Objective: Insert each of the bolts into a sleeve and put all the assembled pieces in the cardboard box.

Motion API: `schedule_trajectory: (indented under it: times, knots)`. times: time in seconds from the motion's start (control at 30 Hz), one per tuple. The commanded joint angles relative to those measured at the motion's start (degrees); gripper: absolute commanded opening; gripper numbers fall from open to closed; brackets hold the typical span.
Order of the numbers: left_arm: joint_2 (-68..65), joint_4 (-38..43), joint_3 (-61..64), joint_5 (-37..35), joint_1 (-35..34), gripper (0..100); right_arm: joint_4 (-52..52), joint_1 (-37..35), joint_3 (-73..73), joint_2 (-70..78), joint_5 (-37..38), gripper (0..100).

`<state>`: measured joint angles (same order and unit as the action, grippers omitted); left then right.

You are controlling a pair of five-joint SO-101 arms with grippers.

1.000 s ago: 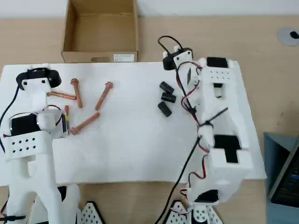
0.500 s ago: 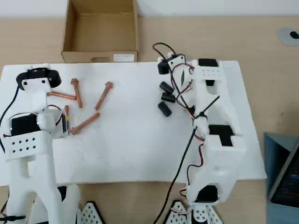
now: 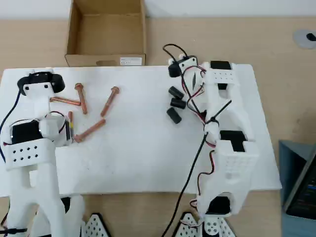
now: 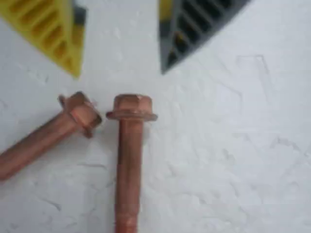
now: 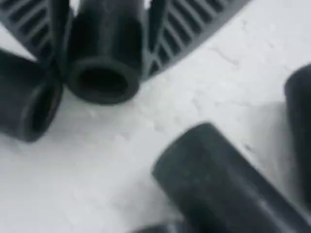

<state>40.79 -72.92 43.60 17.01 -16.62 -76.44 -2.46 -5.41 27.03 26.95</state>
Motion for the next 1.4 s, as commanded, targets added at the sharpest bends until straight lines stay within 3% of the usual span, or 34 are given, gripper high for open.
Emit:
schedule_trajectory:
  times: [0.0,0.17,0.43,0.7,0.93,1.13,1.37]
  knots:
    - [0.4,-0.18,-0.35,0.18,-0.53,12,-1.67,-1.36,-0.57,-5.67,-0.18,1.2]
    - [0.48,-0.62,-2.29,-0.09,-0.26,12,-6.68,-2.59,-0.31,-15.08,-0.26,1.2]
    - [-3.03,-9.41,-13.89,-4.48,0.18,12,-15.65,-2.24,-0.22,-29.05,-5.45,1.2]
    - [-17.01,-17.58,-30.68,-4.31,8.62,12,-22.33,3.56,-0.13,-39.78,-7.56,1.2]
    - [-28.44,-18.46,-41.58,-4.48,19.78,12,-22.15,11.47,8.31,-45.76,-7.3,1.2]
    - [-39.34,-18.02,-49.76,-4.31,20.48,12,-21.89,15.96,15.87,-53.41,-6.77,1.2]
    - [-53.05,-17.93,-61.63,-4.13,20.57,12,-19.52,16.48,22.64,-60.35,-5.27,1.2]
